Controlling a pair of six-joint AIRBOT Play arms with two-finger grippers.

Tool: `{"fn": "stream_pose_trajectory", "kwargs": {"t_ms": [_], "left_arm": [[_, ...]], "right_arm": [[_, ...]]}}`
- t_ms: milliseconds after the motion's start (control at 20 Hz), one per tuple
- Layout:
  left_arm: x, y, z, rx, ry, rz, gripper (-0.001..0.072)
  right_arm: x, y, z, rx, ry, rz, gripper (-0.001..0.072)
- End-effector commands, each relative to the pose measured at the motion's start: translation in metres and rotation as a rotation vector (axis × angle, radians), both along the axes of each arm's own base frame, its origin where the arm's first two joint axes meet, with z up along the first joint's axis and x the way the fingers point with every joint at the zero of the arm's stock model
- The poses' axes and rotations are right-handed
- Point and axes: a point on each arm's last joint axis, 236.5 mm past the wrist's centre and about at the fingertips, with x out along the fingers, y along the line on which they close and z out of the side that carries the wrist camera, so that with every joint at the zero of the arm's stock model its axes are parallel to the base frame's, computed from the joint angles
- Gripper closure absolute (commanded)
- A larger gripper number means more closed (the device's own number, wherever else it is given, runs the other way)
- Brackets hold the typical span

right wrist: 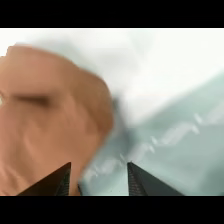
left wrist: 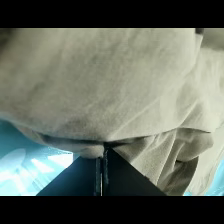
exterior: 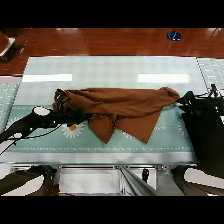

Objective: Fold the shirts.

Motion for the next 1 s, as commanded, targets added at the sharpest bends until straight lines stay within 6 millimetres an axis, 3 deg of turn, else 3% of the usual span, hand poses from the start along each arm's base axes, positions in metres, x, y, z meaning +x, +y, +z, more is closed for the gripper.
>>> {"fn": "stream_pose_trajectory", "kwargs": {"t_ms": [0, 150, 200, 300, 400, 500, 600, 700, 800, 850, 950], "left_arm": [[-0.001, -0.001, 0.001, -0.004, 0.003, -0.005, 0.0688], [-0.001, -0.001, 0.001, -0.005, 0.004, -0.006, 0.0688], [-0.001, -0.001, 0.001, -0.006, 0.004, -0.006, 0.0688], [-0.001, -0.002, 0.001, -0.006, 0.002, -0.008, 0.0688], [0.002, -0.005, 0.009, -0.012, -0.026, -0.042, 0.0688], [0.02, -0.011, 0.04, -0.046, -0.1, -0.069, 0.0689], [0.059, -0.009, 0.108, -0.071, -0.283, -0.06, 0.0689], [0.101, 0.006, 0.208, -0.067, -0.553, 0.007, 0.0689], [0.123, 0.032, 0.324, -0.05, -0.844, 0.121, 0.0689], [0.12, 0.045, 0.382, -0.048, -0.976, 0.163, 0.0689], [0.091, 0.066, 0.471, 0.021, -1.199, 0.181, 0.0689]], "right_arm": [[0.021, 0.004, -0.009, 0.086, -0.017, -0.036, 0.0306], [0.028, 0.013, -0.016, 0.147, -0.034, -0.038, 0.0319], [0.03, 0.014, -0.015, 0.156, -0.044, -0.04, 0.04], [0.037, 0.016, -0.007, 0.144, -0.103, 0.01, 0.0677], [0.043, 0.023, 0.013, 0.169, -0.145, 0.074, 0.0694], [0.052, 0.032, 0.053, 0.196, -0.213, 0.176, 0.0694], [0.069, 0.028, 0.119, 0.14, -0.341, 0.228, 0.0695], [0.085, 0.025, 0.211, 0.045, -0.518, 0.235, 0.0695], [0.085, 0.042, 0.311, -0.076, -0.721, 0.296, 0.0695], [0.076, 0.052, 0.359, -0.152, -0.812, 0.326, 0.0695], [0.045, 0.054, 0.427, -0.335, -0.896, 0.311, 0.0695]]}}
